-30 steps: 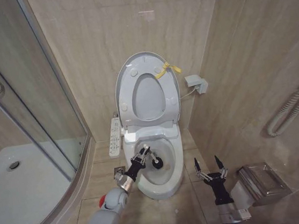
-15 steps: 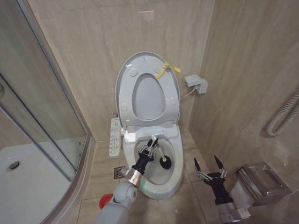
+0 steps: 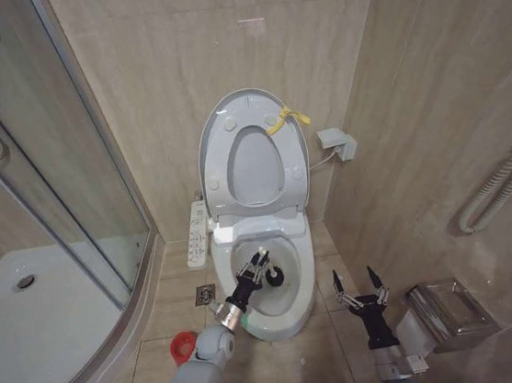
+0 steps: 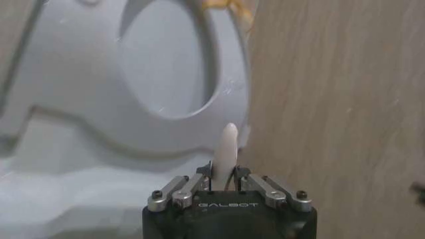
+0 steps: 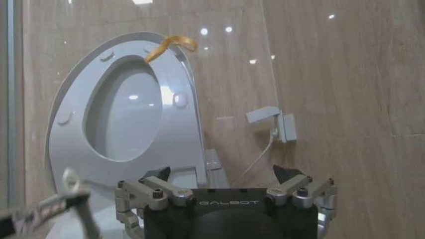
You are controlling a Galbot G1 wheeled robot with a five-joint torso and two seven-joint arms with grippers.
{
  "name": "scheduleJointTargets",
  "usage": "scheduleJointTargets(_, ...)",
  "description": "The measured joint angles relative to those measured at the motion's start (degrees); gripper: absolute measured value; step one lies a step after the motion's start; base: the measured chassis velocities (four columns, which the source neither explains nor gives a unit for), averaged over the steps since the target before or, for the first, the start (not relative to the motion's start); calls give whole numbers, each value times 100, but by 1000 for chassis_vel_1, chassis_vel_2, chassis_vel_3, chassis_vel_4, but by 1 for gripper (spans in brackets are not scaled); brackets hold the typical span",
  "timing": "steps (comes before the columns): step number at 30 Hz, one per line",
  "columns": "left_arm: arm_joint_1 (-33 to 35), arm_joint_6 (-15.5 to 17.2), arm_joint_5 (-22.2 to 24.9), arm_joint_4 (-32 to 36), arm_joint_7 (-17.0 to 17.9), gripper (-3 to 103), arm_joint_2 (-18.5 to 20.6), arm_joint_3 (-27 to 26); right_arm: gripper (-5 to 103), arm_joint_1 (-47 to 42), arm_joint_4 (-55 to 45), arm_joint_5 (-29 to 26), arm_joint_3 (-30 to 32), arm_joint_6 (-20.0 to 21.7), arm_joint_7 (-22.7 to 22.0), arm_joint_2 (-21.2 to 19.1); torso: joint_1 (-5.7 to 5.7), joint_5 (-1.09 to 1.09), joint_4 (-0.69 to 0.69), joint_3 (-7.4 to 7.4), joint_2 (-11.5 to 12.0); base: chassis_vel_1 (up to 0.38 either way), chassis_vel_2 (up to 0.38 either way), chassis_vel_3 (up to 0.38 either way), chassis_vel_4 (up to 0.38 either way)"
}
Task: Open the toilet lid, clean the toilet bowl with a toilet brush, close the toilet lid, and flush.
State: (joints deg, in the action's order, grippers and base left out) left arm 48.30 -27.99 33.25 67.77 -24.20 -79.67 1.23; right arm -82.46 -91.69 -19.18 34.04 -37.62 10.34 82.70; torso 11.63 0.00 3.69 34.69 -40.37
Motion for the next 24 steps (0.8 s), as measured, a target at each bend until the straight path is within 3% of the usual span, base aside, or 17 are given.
scheduleJointTargets(7, 118, -4, 124, 483, -106, 21, 15, 88, 100, -18, -18, -35, 16, 0, 0, -45, 0, 0, -2, 0, 0, 0, 0, 0, 0)
scheduleJointTargets(14, 98, -123, 23, -284, -196, 21, -50, 8, 100, -10, 13, -53, 14, -9, 9, -43, 0, -1, -4, -1, 0, 0, 0, 0, 0)
scheduleJointTargets(18, 55, -125, 13, -396, -198, 21, -71, -17, 100, -10, 35, -53, 7, -19, 15, -33, -1, 0, -3, -1, 0, 0, 0, 0, 0)
scheduleJointTargets(24, 47, -64, 121, 110, -184, 21, -120, -60, 100, -17, 13, -50, 4, -31, 21, -21, 1, -1, 0, 0, 1, 0, 0, 0, 0)
